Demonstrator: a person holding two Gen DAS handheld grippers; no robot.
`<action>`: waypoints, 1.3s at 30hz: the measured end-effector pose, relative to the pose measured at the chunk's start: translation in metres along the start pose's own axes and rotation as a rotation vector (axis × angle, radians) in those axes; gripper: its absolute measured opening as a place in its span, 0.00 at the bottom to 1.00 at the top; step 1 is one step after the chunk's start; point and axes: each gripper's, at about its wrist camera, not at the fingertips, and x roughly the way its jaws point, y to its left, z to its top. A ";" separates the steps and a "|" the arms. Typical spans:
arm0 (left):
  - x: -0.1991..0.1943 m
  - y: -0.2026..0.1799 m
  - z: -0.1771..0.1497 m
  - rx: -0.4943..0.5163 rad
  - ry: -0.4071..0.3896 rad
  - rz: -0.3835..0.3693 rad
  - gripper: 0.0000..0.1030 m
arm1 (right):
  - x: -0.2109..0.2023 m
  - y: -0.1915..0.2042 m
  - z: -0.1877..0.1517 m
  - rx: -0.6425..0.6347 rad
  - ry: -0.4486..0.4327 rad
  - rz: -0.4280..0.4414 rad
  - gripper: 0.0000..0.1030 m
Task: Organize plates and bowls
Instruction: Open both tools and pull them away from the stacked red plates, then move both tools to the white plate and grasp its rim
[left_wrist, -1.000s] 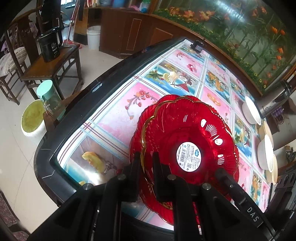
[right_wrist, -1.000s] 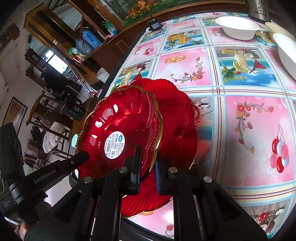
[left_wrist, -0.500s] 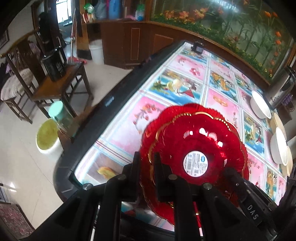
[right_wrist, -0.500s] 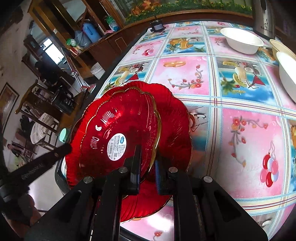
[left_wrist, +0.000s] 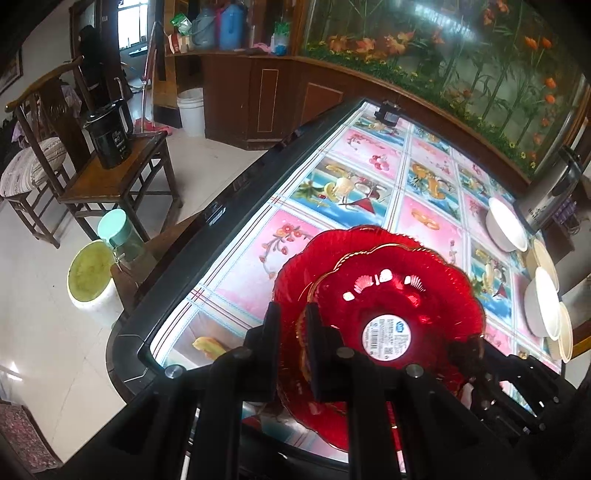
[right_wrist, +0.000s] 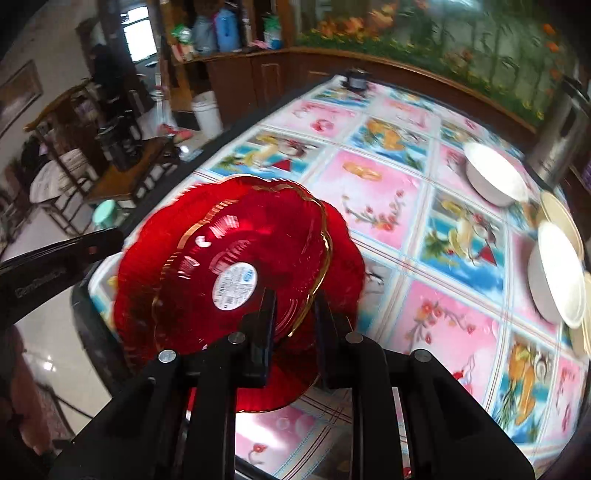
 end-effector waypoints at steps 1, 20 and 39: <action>-0.002 -0.001 0.000 -0.001 -0.005 -0.003 0.12 | 0.002 -0.002 0.000 0.001 0.012 0.006 0.23; -0.016 -0.032 -0.009 0.027 -0.006 -0.097 0.33 | -0.039 -0.071 -0.018 0.171 -0.168 0.100 0.23; -0.005 -0.219 -0.046 0.348 0.114 -0.257 0.55 | -0.105 -0.269 -0.109 0.509 -0.260 0.057 0.25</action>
